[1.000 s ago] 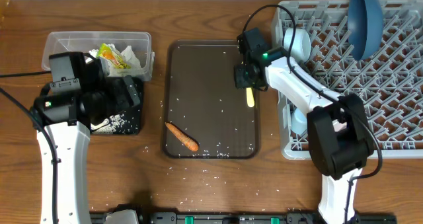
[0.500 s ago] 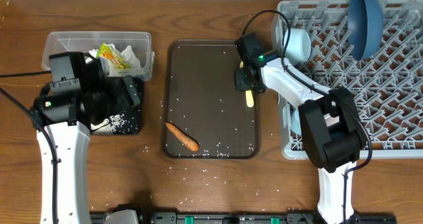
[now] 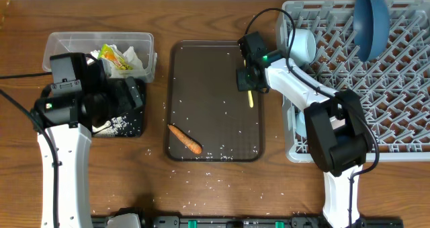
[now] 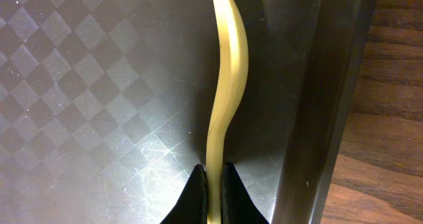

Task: Sort waste into correct bins and load items into the dishwasher rack
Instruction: 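Reach the right gripper to the yellow spoon and grasp it, then carry the yellow spoon right and insert it into the rack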

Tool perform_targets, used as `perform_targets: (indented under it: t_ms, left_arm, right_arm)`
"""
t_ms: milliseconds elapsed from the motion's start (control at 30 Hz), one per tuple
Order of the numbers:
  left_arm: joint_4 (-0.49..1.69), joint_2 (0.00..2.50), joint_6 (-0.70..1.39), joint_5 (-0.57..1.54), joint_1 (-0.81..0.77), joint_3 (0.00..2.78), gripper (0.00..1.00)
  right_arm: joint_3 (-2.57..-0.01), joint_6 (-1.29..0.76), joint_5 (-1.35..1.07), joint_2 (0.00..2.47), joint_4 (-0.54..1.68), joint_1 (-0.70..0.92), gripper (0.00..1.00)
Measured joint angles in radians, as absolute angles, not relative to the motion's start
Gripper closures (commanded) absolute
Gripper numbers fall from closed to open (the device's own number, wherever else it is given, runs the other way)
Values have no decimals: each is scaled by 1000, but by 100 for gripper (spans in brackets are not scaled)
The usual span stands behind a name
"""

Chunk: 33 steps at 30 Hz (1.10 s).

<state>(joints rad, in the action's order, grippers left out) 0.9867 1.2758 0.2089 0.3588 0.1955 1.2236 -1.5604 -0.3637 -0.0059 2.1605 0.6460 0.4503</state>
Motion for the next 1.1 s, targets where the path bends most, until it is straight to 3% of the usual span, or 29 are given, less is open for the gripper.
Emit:
perform_targets:
  t_ms: [767,1100]
  left_arm:
    - [987,1276,209,359,196,1224,7]
    - [987,1276,209,359,196,1224,7]
  right_arm:
    - [-1582,-429,-17,2165,719,467,99]
    - [-1668,-295,-134,2065,874,458,99]
